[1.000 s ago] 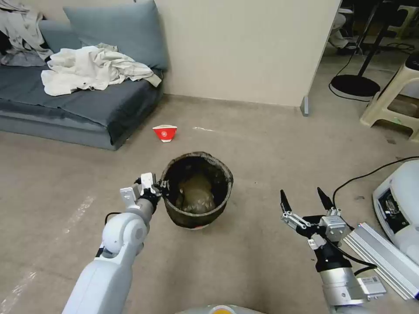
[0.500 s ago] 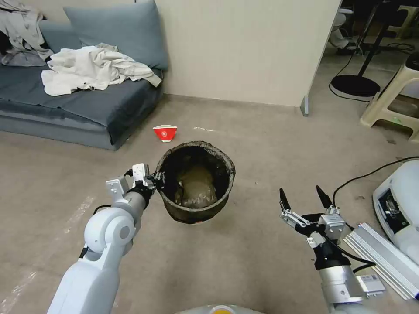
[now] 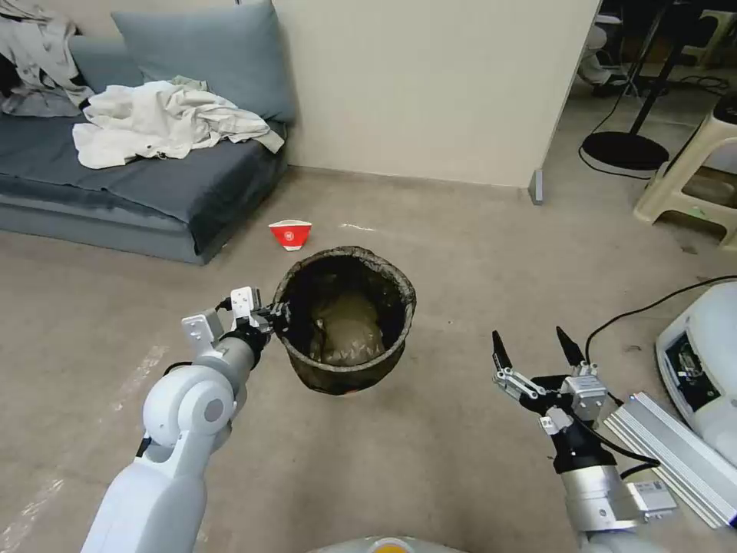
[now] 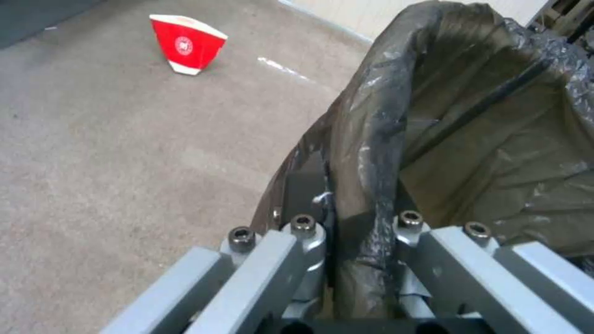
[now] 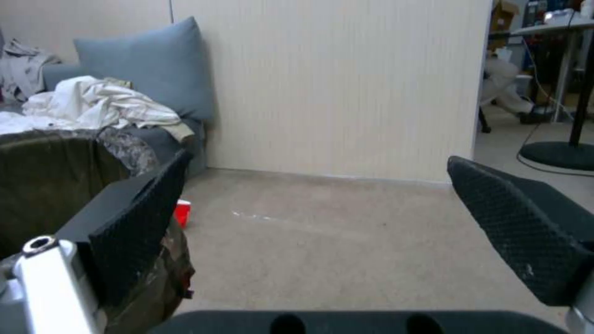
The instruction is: Pick up the trash can from the floor.
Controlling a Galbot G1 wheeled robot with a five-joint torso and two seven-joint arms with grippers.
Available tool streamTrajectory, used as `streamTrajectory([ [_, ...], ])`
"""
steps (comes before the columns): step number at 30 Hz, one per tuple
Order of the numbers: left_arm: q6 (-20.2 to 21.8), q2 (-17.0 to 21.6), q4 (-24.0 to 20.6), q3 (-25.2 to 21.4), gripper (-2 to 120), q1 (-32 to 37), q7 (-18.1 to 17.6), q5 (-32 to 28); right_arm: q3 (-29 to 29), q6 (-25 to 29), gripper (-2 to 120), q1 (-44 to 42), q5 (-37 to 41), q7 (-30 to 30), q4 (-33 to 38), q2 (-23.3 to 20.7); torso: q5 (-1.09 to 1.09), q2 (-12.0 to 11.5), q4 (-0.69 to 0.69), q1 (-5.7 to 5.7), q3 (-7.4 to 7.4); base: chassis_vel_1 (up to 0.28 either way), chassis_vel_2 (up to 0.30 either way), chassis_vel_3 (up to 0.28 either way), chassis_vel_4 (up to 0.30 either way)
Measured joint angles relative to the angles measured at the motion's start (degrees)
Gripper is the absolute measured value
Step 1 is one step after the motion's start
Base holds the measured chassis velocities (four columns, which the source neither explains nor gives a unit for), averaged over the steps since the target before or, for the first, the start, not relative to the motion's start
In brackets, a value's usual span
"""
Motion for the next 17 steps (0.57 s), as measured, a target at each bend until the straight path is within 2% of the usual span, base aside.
streamTrajectory([
  [17, -0.16, -0.02, -2.08, -0.94, 4, 1.36, -0.03, -0.67, 0.06, 0.24, 100, -0.93, 0.21, -0.2, 1.42, 0.02, 0.0, 0.0, 0.0, 0.0, 0.0, 0.0, 0.0, 0.0, 0.0],
])
